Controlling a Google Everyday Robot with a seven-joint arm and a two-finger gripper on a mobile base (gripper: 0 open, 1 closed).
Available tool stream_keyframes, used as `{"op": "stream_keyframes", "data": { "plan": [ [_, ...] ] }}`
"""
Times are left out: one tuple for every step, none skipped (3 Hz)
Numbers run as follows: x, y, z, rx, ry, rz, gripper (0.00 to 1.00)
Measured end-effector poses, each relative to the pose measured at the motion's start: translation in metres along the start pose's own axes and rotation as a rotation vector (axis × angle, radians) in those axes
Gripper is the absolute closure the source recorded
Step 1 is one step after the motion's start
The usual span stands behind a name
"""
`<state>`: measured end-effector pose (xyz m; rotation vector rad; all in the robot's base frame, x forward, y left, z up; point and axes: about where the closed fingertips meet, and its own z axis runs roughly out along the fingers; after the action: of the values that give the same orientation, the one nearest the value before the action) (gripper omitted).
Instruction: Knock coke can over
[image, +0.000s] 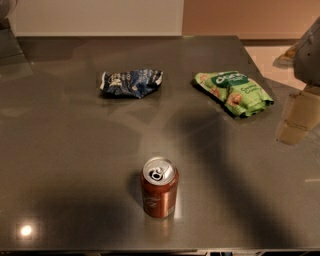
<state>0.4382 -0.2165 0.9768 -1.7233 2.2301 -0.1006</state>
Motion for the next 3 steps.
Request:
{"op": "stream_keyframes", "data": {
  "plan": [
    [0.000, 0.000, 0.000, 0.000, 0.000, 0.000, 0.00],
    [-0.005, 0.001, 0.001, -0.018, -0.029, 0.002, 0.00],
    [-0.013, 0.018, 0.005, -0.083, -0.105, -0.012, 0.00]
  ]
}}
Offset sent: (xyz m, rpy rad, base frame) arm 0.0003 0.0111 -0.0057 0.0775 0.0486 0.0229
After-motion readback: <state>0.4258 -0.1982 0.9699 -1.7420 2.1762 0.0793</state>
